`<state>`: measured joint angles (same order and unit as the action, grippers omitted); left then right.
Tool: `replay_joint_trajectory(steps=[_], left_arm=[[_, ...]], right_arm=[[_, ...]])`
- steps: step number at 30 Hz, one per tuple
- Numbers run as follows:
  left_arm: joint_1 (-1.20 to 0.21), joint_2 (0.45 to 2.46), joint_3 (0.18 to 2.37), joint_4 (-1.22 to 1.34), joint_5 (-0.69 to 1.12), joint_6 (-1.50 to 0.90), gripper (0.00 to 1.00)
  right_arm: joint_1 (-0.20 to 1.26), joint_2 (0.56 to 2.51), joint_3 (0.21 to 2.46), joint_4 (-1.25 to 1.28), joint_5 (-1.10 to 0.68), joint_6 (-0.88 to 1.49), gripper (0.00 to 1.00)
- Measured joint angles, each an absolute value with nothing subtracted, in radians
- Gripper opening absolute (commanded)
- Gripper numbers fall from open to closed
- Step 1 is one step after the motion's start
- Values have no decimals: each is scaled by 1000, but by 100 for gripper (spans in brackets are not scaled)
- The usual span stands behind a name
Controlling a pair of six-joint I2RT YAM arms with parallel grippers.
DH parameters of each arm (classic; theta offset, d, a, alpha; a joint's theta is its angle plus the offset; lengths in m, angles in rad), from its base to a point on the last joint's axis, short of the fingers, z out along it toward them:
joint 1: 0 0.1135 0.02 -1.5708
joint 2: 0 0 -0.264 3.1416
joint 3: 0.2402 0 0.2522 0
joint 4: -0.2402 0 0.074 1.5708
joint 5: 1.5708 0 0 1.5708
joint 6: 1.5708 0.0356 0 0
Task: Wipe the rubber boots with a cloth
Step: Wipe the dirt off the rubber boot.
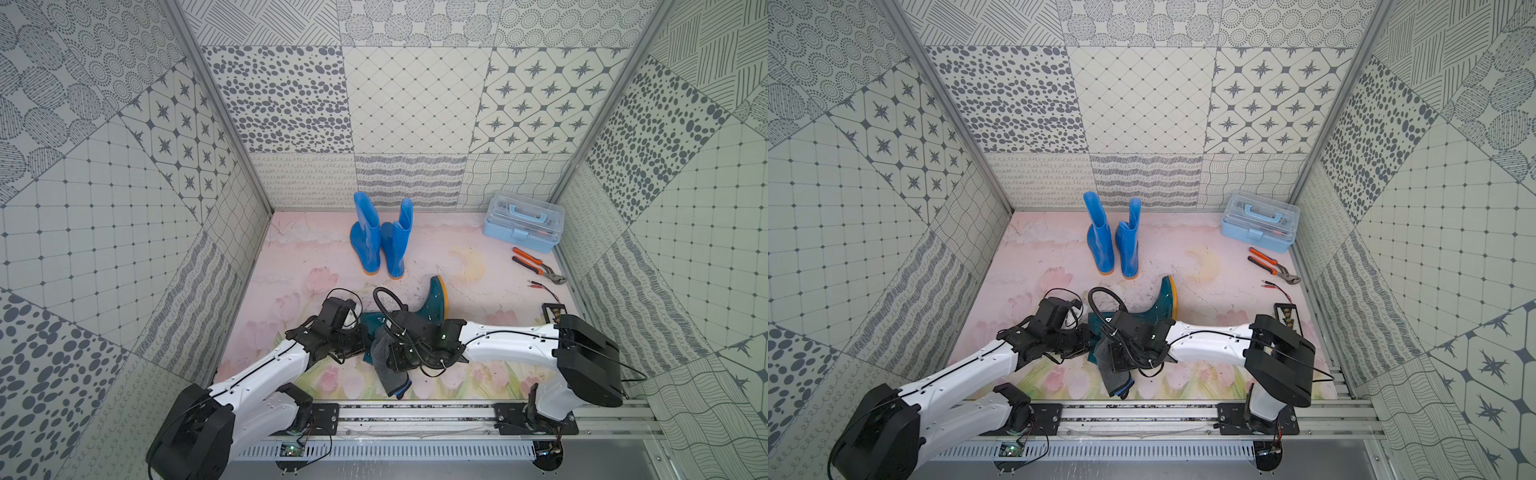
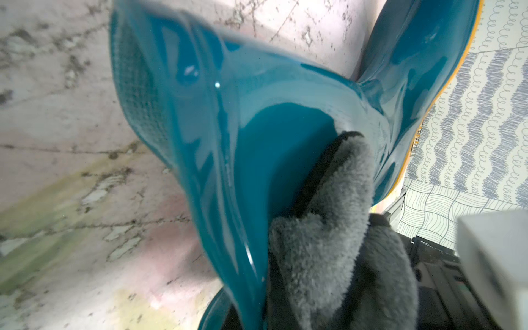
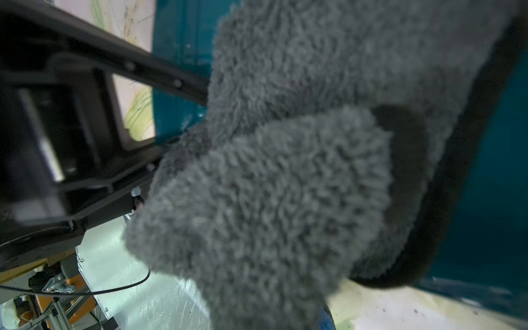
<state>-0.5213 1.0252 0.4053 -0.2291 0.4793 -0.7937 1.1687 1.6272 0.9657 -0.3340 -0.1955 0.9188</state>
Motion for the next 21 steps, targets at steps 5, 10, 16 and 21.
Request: replay_joint_trajectory(steps=[5,10,16,21], left_arm=[[-522,997,405,-239,480,-794,0],[-522,976,397,-242,484,-794,0],[-522,986,394,-241,487,-794,0],[-522,988,400,-244,487,-794,0]], right_arm=[[1074,1509,867,-365,-192,934,0],[899,1232,738,-538,-111,926,0],[867,1212,795,-642,-75,883,0],[881,1408,1005,-643,-88,813,0]])
